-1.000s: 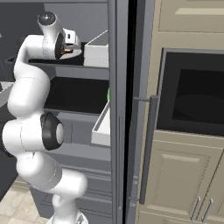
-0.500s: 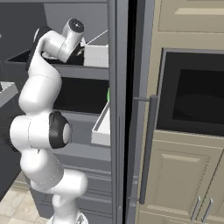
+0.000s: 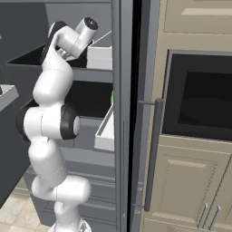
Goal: Retrieve the chicken drumstick from the fridge and place it on the cutting board.
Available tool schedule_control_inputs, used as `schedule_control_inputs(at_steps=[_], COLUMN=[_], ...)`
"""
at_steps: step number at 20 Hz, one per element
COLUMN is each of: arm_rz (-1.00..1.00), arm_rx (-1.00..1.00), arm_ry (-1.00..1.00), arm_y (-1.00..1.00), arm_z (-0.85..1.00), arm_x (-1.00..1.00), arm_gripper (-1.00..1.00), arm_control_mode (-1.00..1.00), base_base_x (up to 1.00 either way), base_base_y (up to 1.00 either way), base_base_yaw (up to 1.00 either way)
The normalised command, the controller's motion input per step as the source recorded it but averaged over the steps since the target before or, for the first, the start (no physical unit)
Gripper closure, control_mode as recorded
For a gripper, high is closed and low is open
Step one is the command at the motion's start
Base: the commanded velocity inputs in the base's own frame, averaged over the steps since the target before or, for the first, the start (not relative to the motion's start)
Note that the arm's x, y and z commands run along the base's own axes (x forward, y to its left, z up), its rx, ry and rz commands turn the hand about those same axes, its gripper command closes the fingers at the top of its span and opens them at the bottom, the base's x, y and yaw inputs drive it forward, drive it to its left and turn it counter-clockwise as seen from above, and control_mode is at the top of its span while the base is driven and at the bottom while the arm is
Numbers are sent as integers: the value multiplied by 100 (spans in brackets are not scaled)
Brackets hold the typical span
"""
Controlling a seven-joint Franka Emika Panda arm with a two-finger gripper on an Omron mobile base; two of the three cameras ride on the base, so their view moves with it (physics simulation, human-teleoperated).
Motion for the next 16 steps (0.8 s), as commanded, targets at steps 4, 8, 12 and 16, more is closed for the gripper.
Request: schedule_control_inputs(at_steps=[4, 8, 12, 16], arm_rz=[5, 1, 0, 0], arm_rx=[-11, -5, -2, -5], arm_ry=[7, 12, 2, 0], arm_y=[4, 0, 0, 7], arm_z=[6, 0, 0, 0], arm_x=[51, 37, 0, 0], arm_gripper=[-100, -100, -100, -100], arm_control_mode=[-100, -100, -100, -100], base_base_x=[0, 0, 0, 0], base_base_y=[0, 0, 0, 0], base_base_yaw=[0, 0, 0, 0])
